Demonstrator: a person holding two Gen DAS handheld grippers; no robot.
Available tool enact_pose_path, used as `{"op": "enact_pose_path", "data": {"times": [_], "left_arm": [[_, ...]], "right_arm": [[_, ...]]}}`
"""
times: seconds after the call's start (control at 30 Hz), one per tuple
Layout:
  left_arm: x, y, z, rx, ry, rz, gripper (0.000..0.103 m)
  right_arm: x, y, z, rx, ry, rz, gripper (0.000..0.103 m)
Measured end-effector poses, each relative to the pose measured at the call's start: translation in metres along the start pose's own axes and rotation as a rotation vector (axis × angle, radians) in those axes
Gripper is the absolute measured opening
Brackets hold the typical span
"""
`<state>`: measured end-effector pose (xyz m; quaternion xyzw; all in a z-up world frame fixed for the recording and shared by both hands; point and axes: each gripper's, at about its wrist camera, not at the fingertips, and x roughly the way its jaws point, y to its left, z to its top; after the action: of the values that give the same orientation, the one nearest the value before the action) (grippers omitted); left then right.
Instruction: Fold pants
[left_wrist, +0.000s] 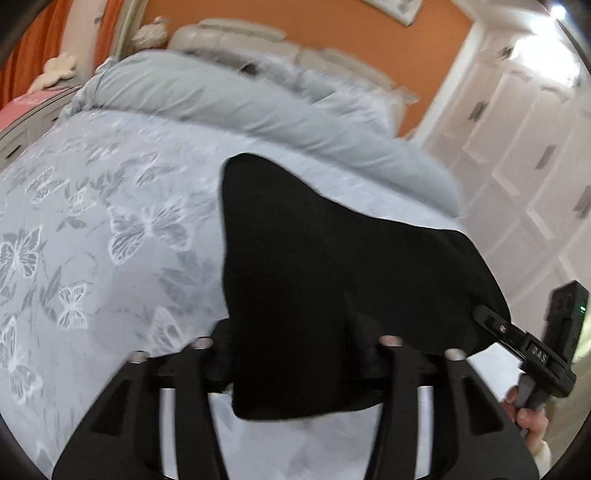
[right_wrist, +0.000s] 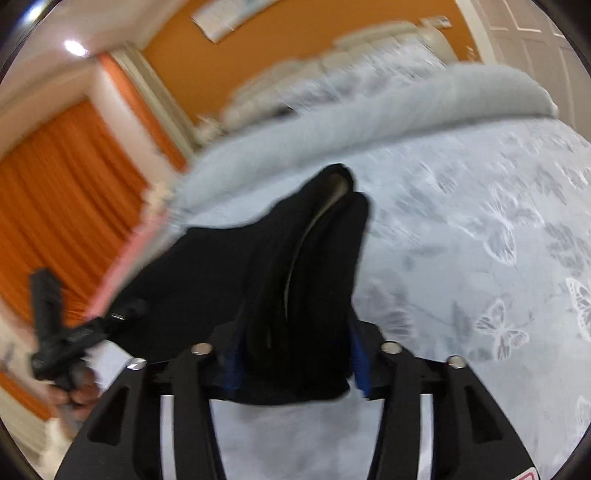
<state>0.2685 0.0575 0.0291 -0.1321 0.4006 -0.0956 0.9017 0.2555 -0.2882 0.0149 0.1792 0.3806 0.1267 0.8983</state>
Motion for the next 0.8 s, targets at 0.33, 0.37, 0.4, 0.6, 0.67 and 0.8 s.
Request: {"op": "enact_pose_path", "data": {"times": [0.33, 0.37, 0.4, 0.6, 0.67, 0.8], "left_arm": [[0.012, 0.068, -0.035, -0.076, -0.012, 0.269, 0.082], [0.007, 0.066, -0.035, -0.069, -0.019, 0.271, 0.083], [0.003, 0.063, -0.036, -0.054, -0.027, 0.277, 0.084], [-0.005, 0.019, -0.055, 0.173, -0.053, 0.386, 0.089], [-0.009, 0.01, -0.063, 0.217, -0.053, 0.396, 0.089], [-0.028, 0.0, -0.078, 0.218, -0.04, 0.346, 0.089]], "right_arm": [[-0.002, -0.007, -0.011, -0.011, -0.03, -0.11, 0.042], [-0.002, 0.006, -0.014, -0.022, -0.02, -0.092, 0.042], [0.009, 0.018, -0.015, -0.035, -0.001, -0.08, 0.042], [0.075, 0.019, -0.045, -0.062, 0.136, -0.254, 0.038], [0.06, 0.02, -0.046, -0.039, 0.11, -0.265, 0.039], [-0.003, 0.038, -0.048, 0.007, 0.047, -0.205, 0.043]]}}
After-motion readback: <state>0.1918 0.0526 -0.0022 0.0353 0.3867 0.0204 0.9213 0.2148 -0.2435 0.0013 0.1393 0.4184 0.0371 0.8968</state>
